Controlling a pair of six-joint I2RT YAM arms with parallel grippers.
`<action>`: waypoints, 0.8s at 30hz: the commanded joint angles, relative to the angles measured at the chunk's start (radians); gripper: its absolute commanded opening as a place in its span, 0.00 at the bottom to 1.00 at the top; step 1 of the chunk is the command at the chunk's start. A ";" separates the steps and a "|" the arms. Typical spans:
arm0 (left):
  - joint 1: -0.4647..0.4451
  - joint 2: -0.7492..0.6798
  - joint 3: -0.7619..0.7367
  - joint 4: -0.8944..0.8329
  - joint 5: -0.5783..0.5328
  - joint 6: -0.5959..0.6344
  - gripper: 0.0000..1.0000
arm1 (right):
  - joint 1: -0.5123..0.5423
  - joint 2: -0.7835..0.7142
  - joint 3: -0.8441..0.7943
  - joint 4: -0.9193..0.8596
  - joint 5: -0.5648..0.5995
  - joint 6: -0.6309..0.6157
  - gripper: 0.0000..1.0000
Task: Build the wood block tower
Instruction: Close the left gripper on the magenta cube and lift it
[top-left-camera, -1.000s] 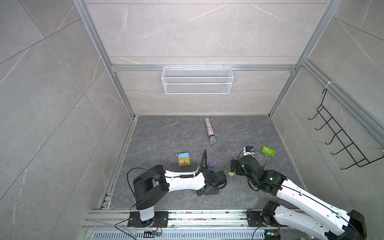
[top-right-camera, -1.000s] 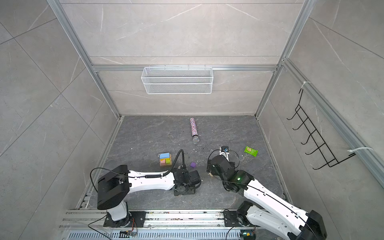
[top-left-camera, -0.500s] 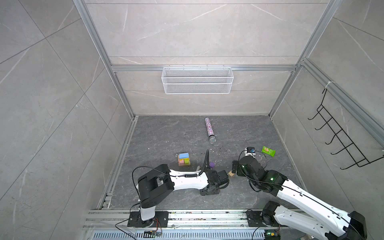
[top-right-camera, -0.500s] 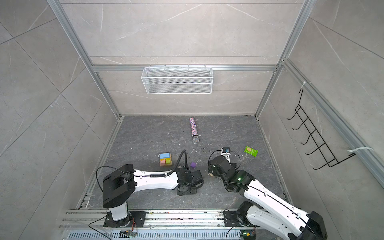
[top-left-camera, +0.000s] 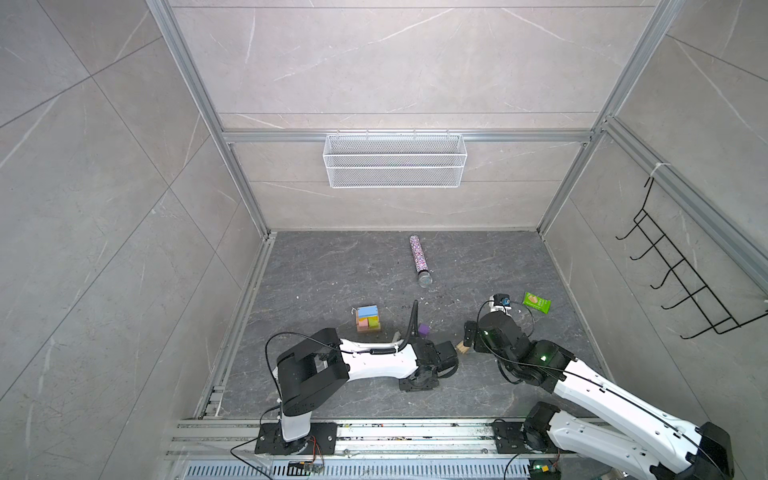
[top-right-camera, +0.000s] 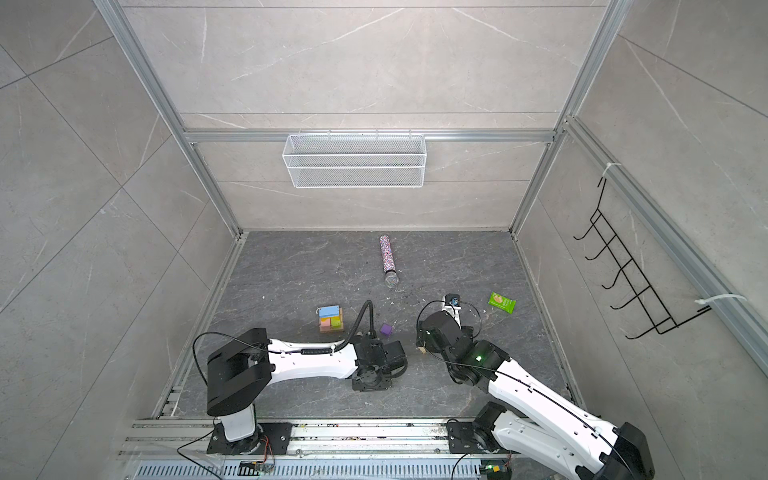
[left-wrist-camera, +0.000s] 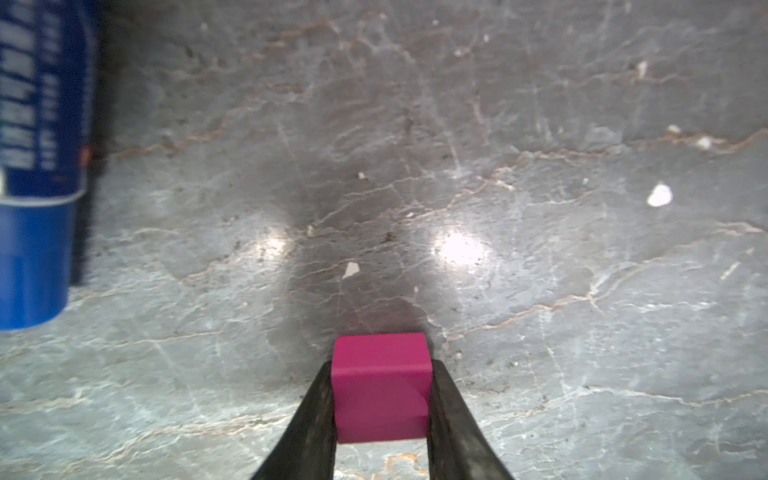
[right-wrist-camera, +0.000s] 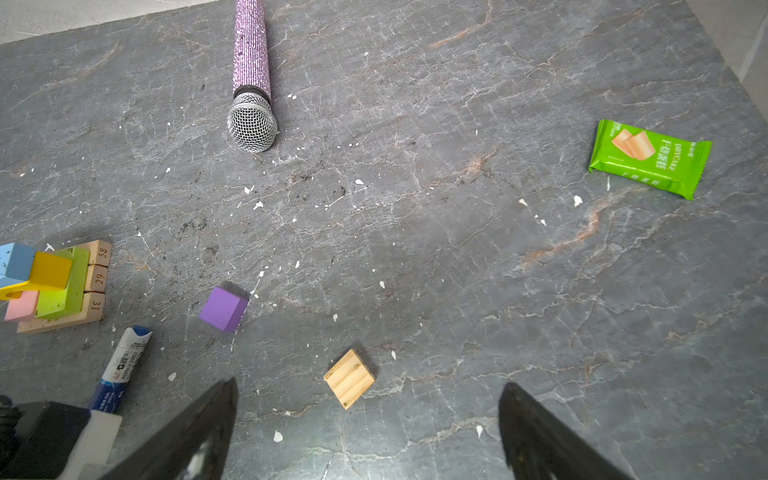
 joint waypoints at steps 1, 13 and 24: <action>0.000 -0.024 0.002 -0.074 -0.040 0.034 0.24 | -0.005 0.002 0.003 -0.020 0.009 0.020 0.99; 0.026 -0.082 -0.034 -0.086 -0.023 0.102 0.14 | -0.004 0.041 0.020 -0.003 -0.014 0.014 0.99; 0.086 -0.225 -0.023 -0.193 -0.034 0.187 0.00 | -0.005 0.088 0.034 0.055 -0.105 -0.034 0.99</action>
